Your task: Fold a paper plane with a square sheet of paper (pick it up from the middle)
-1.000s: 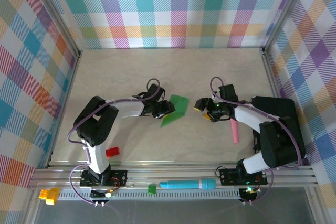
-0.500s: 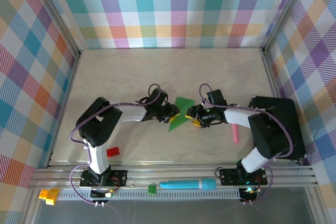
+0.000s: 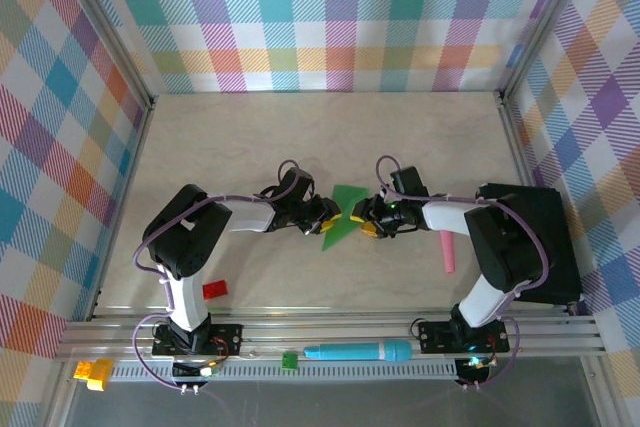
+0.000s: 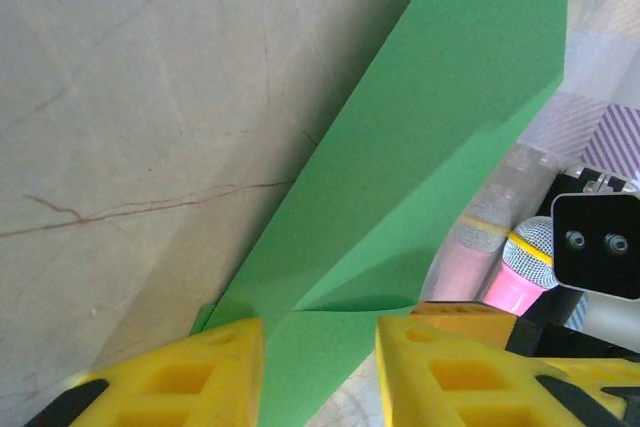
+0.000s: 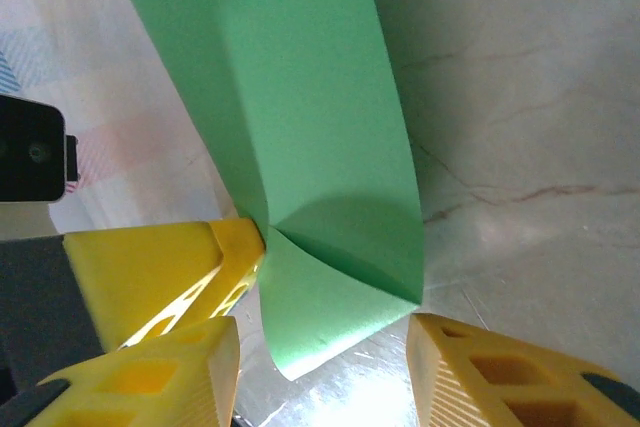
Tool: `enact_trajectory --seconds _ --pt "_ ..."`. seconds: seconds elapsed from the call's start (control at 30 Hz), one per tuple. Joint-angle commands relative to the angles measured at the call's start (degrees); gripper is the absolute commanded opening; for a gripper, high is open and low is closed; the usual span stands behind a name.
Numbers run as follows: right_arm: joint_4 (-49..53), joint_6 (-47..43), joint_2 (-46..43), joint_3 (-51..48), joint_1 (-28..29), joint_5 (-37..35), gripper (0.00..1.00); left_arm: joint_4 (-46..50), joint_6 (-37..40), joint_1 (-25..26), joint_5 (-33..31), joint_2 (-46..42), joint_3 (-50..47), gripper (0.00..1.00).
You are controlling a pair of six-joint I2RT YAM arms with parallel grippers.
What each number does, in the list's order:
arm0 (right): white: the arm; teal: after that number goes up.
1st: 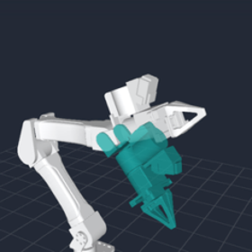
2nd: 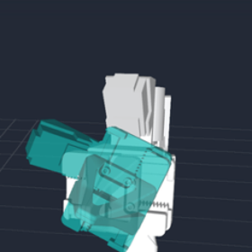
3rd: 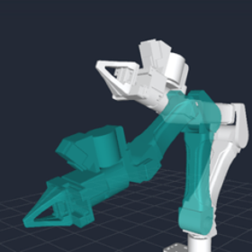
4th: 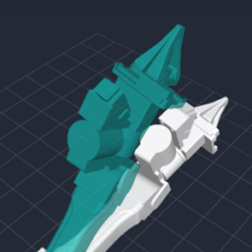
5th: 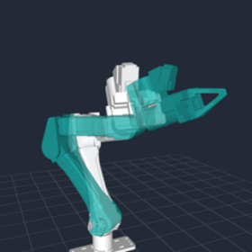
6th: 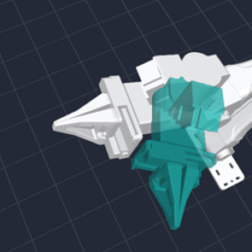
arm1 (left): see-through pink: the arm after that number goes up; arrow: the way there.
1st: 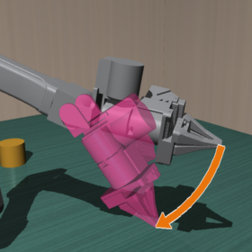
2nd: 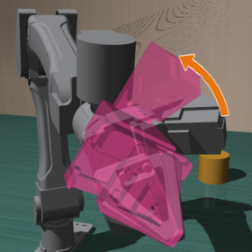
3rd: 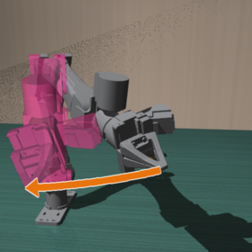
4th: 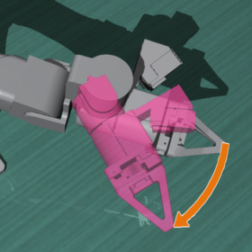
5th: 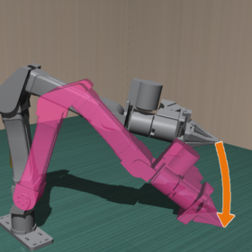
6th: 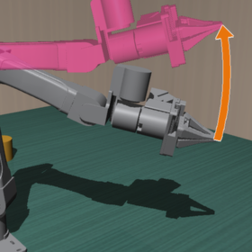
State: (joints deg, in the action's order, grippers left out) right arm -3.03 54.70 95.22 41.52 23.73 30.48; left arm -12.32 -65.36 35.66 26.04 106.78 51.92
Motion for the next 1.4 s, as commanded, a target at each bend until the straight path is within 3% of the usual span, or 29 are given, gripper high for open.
enact_trajectory --seconds 0.0,0.3,0.77,0.97,1.2,1.37 --pt "-0.55 -1.0 1.02 1.52 0.16 -0.22 0.47 5.12 -0.38 -1.65 -1.7 1.66 -2.05 0.35" --pt "-10.76 -2.74 -0.57 -0.43 -0.43 6.84 0.44 1.33 -0.5 -3.01 2.02 2.37 -2.83 0.35" --pt "-5.38 -6.57 1.16 1.26 -0.46 6.88 0.38 1.57 0.4 -3.58 4.01 2.3 -2.06 0.35" --pt "-2.35 -7.25 2.55 2.99 -0.45 6.6 0.27 3.23 2.08 -3.58 4.02 1.82 -0.96 0.35" --pt "-1.74 -5.92 1.49 2.98 -0.43 4.46 0.02 -0.21 7.36 -3.58 4.07 -3.51 -0.69 0.41" --pt "-3.83 -1.92 -0.3 1.54 -0.43 2.73 0.0 -4.38 11.76 -3.11 1.68 -9.56 -3.84 0.46"
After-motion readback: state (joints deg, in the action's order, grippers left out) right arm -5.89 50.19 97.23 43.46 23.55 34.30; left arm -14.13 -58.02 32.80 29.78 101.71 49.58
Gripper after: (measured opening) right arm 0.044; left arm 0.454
